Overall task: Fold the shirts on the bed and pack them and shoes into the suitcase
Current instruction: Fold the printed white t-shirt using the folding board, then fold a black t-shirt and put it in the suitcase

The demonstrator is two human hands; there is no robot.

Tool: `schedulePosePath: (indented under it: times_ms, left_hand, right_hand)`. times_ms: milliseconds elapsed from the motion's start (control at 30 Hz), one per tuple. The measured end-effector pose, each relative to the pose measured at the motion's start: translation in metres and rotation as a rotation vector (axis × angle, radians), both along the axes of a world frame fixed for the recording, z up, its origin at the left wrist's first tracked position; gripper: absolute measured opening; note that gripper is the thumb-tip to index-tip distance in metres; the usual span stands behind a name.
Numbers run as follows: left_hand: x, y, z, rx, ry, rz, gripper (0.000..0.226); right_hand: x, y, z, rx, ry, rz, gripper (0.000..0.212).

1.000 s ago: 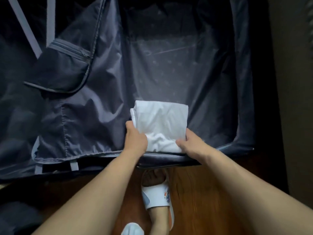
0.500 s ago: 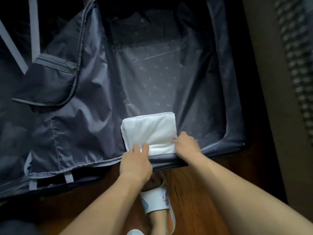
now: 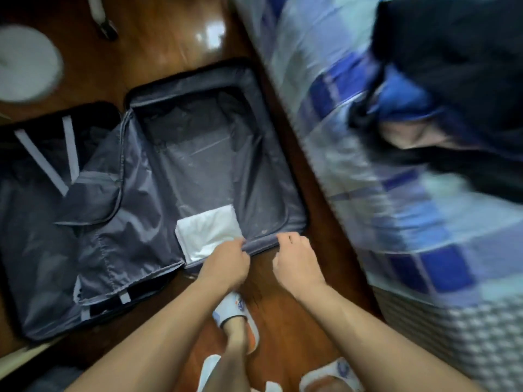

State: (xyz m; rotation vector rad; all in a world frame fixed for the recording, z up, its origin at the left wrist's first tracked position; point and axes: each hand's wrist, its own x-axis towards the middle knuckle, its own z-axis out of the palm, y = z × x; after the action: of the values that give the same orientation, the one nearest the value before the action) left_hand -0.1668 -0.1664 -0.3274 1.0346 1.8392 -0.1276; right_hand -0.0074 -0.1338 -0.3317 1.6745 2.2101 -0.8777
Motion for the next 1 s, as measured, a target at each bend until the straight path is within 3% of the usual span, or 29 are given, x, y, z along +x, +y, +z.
schedulePosePath:
  times_ms: [167,300,367,433,667,833,933,1000]
  left_hand:
    - [0.086,0.037,0.174,0.212,-0.110,0.048,0.032]
    - [0.160,0.048,0.297,0.366,-0.401,0.347,0.019]
    - [0.188,0.043,0.337,0.399,-0.497,0.437,0.022]
    - [0.208,0.042,0.357,0.396,-0.493,0.395,0.018]
    - [0.237,0.167,0.343,0.464,-0.129,-0.075,0.011]
    - [0.257,0.256,0.266,0.297,0.078,-0.570,0.039]
    - [0.271,0.282,0.240,0.116,0.044,-0.616,0.051]
    - [0.281,0.287,0.235,0.127,-0.054,-0.468,0.051]
  right_hand:
    - [0.099,0.053,0.188,0.075,0.172,-0.247,0.038]
    - [0.199,0.070,0.300,0.047,0.198,-0.482,0.035]
    - [0.242,0.069,0.342,0.013,0.238,-0.612,0.029]
    - [0.274,0.071,0.369,-0.017,0.306,-0.712,0.020]
    - [0.300,0.113,0.391,-0.167,0.596,-1.108,0.023]
    - [0.302,0.135,0.394,-0.233,0.577,-1.298,0.022]
    - [0.309,0.138,0.397,-0.259,0.559,-1.372,0.022]
    - [0.314,0.139,0.401,-0.256,0.539,-1.429,0.022]
